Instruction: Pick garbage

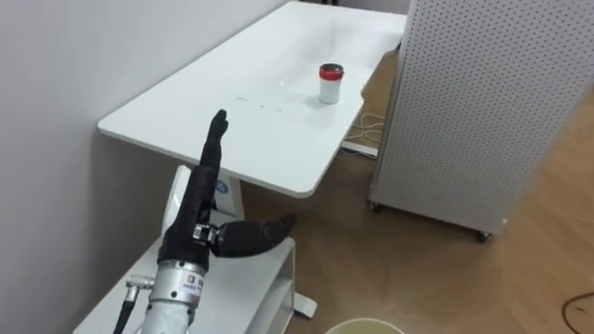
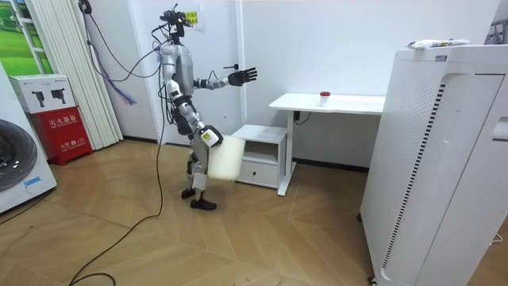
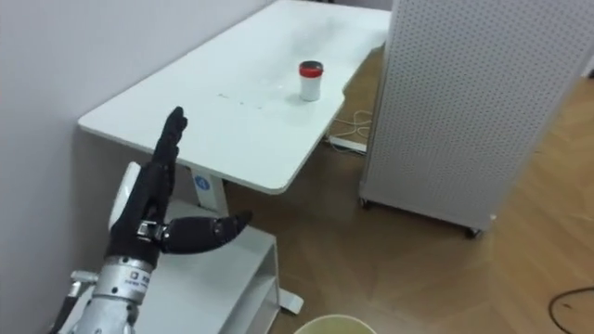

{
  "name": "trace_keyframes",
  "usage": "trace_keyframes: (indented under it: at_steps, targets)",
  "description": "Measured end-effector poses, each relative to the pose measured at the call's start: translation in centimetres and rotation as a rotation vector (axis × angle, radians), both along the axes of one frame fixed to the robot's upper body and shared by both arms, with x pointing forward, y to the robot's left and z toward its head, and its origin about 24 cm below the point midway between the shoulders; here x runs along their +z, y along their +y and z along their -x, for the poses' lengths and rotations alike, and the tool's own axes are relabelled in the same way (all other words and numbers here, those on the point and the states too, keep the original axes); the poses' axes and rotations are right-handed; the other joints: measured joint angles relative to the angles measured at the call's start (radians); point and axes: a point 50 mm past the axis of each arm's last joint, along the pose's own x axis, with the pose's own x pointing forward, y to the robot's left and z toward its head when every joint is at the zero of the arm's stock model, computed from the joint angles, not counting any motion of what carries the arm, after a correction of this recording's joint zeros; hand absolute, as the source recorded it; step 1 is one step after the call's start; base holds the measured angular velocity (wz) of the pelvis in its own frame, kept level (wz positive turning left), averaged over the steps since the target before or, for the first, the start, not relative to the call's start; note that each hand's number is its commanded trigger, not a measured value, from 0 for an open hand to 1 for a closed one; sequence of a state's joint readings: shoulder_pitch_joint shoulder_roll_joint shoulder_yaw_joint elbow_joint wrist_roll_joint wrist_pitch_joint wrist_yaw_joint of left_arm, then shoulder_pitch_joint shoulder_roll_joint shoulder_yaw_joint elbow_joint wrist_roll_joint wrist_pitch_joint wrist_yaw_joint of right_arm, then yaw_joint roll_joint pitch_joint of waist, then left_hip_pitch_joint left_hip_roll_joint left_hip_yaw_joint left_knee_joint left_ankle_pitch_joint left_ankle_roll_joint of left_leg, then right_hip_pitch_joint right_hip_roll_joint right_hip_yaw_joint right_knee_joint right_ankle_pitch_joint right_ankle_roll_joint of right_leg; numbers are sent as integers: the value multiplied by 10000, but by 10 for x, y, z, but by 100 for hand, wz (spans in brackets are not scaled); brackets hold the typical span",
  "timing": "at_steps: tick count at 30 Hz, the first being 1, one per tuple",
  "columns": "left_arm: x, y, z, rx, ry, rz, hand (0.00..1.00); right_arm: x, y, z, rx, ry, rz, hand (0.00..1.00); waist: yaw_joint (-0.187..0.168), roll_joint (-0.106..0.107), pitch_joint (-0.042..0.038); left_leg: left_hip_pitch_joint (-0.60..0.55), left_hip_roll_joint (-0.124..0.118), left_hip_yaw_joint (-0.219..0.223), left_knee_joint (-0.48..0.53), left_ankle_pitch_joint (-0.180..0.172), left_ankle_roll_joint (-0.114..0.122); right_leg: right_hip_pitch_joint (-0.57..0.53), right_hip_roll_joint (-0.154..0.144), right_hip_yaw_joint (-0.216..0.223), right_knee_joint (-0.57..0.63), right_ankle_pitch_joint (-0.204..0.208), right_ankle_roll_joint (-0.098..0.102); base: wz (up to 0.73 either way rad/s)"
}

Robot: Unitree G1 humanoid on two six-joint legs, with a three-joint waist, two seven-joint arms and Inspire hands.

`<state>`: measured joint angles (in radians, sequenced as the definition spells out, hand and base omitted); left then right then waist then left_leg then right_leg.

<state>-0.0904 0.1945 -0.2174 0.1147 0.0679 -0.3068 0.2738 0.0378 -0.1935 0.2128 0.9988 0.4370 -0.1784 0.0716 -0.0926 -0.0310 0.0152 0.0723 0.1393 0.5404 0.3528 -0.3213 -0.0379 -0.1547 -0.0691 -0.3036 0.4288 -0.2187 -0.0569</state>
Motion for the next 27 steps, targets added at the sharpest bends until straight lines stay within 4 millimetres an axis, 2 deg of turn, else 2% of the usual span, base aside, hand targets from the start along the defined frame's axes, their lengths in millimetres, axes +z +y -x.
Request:
trace_keyframes:
  at_steps: [3,5,6,7,8,9,10,11,12,13,15,17,22,27]
  targets:
    - [3,5,-1,207,-115,11,0,1,1,0,371,-15,123,100,94,-72,-40,-83,251,-391,871,-37,-32,161,291,265,-42,-82,-182,-43]
    - [13,9,1,408,-569,113,0,2,2,1,711,-77,272,100,152,-23,-54,-456,371,-1677,1963,9,10,323,611,736,-71,-141,-353,-60]
    - [15,10,2,458,-695,150,0,2,2,1,831,-57,304,100,187,-20,-51,-578,379,-1960,2248,67,53,391,697,904,-100,-126,-378,-54]
    - [17,13,4,583,-831,265,0,2,3,3,955,-48,282,100,300,-36,-51,-754,189,-2565,2500,134,177,513,763,1310,-147,-129,-414,-68]
    - [17,15,4,652,-859,420,0,2,1,3,899,-67,311,100,456,-80,-100,-895,-293,-3139,1932,94,209,516,745,1805,-151,-122,-411,-75]
    - [17,15,4,675,-880,434,0,3,-1,3,847,-87,322,100,518,-87,-94,-1026,-422,-3325,1693,101,199,511,735,1973,-161,-105,-404,-88]
    - [17,15,5,737,-899,456,0,3,-4,3,801,-97,390,100,724,-59,-87,-1348,-660,-3628,1224,176,119,509,740,2206,-172,-69,-426,-86]
    - [17,17,5,815,-941,485,0,4,-6,3,860,-91,486,100,822,39,-134,-1657,-811,-3896,629,431,-65,523,839,2405,-166,-68,-426,-79]
    - [18,18,5,871,-979,523,0,5,-7,2,904,-114,563,100,845,153,-179,-1789,-817,-4033,325,885,-46,516,910,2496,-142,-77,-412,-78]
    - [17,22,7,1056,-1008,581,0,5,-8,2,1010,-116,645,100,948,164,-186,-1743,-820,-4094,224,1293,205,534,958,2744,-128,-124,-355,-64]
    - [16,28,8,1360,-1069,634,0,7,-9,0,1029,-244,749,100,863,184,-137,-1470,-933,-4139,-46,1276,212,677,889,2691,-319,-135,-264,-33]
    - [16,30,9,1481,-1075,659,0,8,-14,0,823,-295,870,100,757,195,-141,-1436,-1014,-4152,-211,1265,246,705,882,2707,-556,-101,-194,0]
    - [19,32,11,1559,-1195,675,0,9,-16,-1,493,-387,895,100,757,265,-139,-1067,-1049,-4128,-618,1249,256,1051,894,2727,-1047,-70,-169,-5]
    - [22,32,14,1519,-1352,728,0,10,-9,-4,686,-526,669,100,887,347,-120,-685,-1077,-4127,-861,1245,247,1413,881,2730,-1433,-69,-173,-16]
